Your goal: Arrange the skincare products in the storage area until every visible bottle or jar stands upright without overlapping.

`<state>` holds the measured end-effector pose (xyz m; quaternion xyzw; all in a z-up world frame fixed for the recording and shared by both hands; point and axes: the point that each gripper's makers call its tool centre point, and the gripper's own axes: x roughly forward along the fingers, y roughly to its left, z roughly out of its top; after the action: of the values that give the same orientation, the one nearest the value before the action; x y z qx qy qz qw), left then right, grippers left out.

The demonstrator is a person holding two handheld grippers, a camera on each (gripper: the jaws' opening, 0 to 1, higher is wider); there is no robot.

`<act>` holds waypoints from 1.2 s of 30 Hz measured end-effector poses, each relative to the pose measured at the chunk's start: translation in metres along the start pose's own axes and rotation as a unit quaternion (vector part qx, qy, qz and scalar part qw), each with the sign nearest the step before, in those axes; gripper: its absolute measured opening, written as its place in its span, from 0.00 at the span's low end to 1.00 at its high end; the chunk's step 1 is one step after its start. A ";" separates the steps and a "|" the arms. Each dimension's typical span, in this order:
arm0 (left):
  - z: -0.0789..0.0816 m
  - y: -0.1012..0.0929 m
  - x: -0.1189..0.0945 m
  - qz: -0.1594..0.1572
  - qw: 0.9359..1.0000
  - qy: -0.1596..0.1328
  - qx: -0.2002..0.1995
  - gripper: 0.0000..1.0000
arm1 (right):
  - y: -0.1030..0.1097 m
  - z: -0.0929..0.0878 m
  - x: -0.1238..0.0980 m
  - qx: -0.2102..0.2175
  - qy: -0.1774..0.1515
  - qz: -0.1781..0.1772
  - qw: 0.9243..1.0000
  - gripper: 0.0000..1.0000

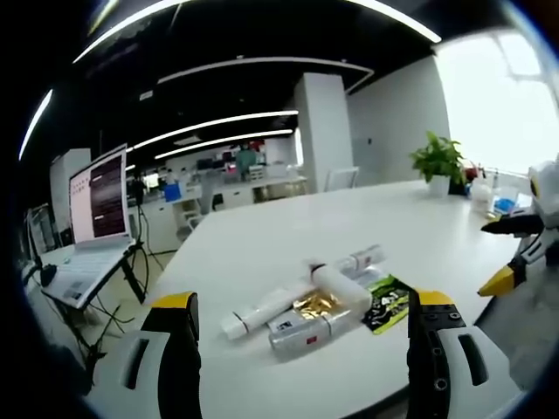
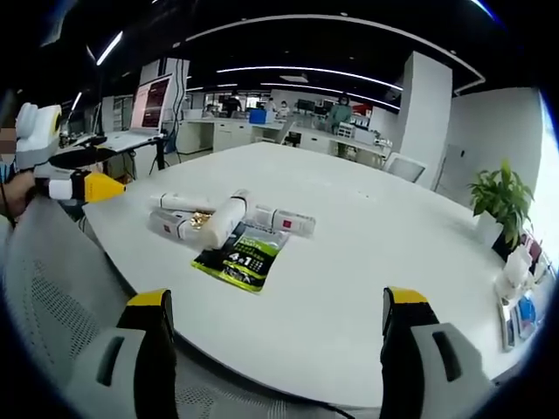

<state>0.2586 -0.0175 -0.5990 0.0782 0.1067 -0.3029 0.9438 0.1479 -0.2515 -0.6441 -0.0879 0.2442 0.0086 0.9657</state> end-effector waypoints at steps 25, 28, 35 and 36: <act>0.017 0.008 0.015 -0.001 0.999 0.008 0.051 0.97 | -0.004 0.022 0.020 -0.033 0.025 0.055 0.998 1.00; 0.021 0.006 0.023 -0.008 0.999 -0.002 0.042 0.97 | -0.005 0.026 0.026 -0.037 0.027 0.064 0.997 1.00; 0.016 0.001 0.041 -0.023 0.998 0.005 0.057 0.97 | -0.007 0.041 0.038 -0.050 0.020 0.082 0.995 1.00; 0.015 0.001 0.042 -0.023 0.998 0.006 0.058 0.97 | -0.008 0.043 0.040 -0.050 0.018 0.084 0.995 1.00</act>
<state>0.2949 -0.0432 -0.5944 0.1324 0.0967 -0.3296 0.9298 0.2035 -0.2528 -0.6244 -0.1160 0.2669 0.1000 0.9515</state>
